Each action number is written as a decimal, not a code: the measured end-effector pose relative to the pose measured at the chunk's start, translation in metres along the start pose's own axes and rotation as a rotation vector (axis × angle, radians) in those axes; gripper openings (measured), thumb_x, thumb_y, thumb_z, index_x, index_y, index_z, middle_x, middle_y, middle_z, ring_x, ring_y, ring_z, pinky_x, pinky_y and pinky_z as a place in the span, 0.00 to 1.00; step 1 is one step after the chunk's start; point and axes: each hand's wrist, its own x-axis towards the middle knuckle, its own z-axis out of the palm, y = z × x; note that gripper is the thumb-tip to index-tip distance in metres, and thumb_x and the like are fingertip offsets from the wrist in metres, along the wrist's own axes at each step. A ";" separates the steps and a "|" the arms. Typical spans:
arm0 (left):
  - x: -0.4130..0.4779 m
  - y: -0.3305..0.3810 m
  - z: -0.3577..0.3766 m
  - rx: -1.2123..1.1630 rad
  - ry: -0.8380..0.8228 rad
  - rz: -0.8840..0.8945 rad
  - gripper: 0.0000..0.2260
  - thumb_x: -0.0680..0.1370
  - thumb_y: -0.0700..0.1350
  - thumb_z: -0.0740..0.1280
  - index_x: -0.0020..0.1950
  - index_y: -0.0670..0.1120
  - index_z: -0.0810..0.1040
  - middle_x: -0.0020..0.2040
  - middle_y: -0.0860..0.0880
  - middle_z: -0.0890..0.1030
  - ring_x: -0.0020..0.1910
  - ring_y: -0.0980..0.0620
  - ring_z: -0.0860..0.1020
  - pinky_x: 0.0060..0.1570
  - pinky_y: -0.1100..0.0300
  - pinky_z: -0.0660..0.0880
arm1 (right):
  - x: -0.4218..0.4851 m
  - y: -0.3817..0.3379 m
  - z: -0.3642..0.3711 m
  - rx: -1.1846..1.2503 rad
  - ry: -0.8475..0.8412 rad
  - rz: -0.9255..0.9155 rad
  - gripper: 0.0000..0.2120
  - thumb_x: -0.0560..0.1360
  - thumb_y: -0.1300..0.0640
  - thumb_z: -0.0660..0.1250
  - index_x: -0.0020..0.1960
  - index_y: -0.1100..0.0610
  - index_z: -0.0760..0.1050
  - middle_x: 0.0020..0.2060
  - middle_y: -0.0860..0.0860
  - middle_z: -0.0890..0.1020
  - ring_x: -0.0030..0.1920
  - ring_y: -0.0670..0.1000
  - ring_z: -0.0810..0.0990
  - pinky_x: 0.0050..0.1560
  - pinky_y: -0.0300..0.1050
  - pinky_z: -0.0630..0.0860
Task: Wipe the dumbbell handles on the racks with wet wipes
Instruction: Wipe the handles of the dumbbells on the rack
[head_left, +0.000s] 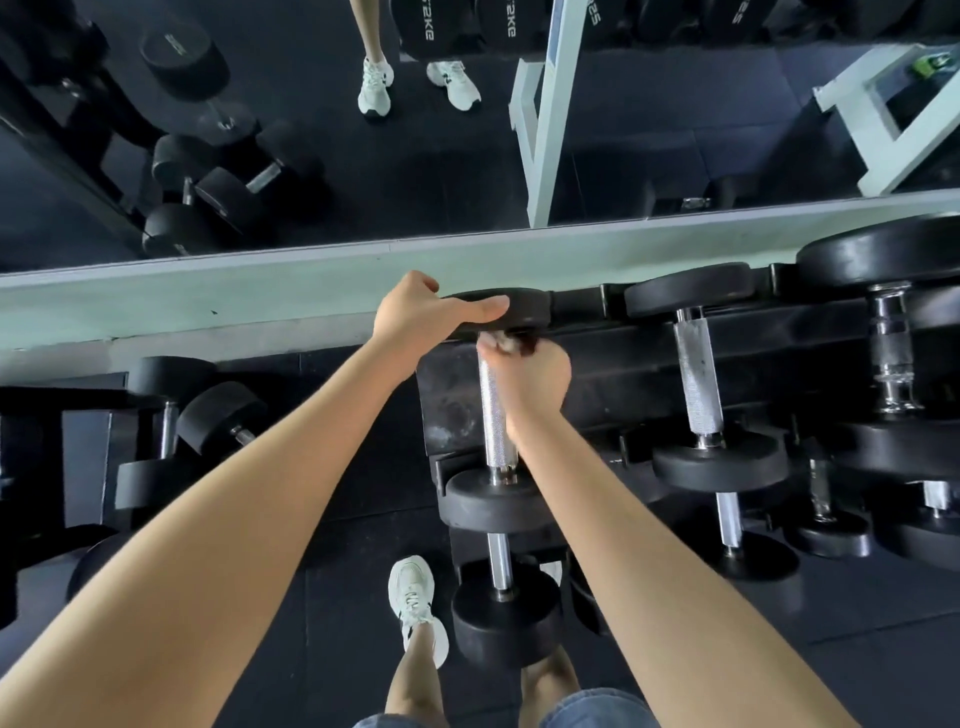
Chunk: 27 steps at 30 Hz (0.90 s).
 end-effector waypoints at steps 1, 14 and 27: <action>0.000 -0.001 -0.001 -0.008 -0.003 -0.004 0.42 0.62 0.63 0.76 0.68 0.45 0.67 0.56 0.52 0.72 0.56 0.49 0.73 0.57 0.52 0.74 | -0.010 0.011 -0.005 -0.037 -0.013 -0.022 0.10 0.68 0.54 0.75 0.42 0.60 0.78 0.34 0.50 0.80 0.36 0.48 0.78 0.38 0.41 0.74; 0.001 -0.003 0.000 -0.013 0.006 0.005 0.39 0.62 0.64 0.76 0.65 0.46 0.68 0.54 0.52 0.72 0.53 0.50 0.73 0.52 0.55 0.74 | -0.008 0.018 -0.011 -0.139 -0.100 -0.118 0.12 0.68 0.57 0.75 0.33 0.57 0.73 0.26 0.46 0.73 0.28 0.43 0.70 0.30 0.36 0.65; -0.002 -0.011 -0.004 -0.048 -0.009 0.031 0.39 0.62 0.67 0.74 0.64 0.46 0.68 0.53 0.51 0.74 0.54 0.49 0.75 0.48 0.57 0.70 | -0.019 0.020 -0.050 -0.320 -0.048 -0.205 0.14 0.73 0.58 0.66 0.56 0.61 0.78 0.45 0.54 0.81 0.45 0.51 0.76 0.48 0.45 0.71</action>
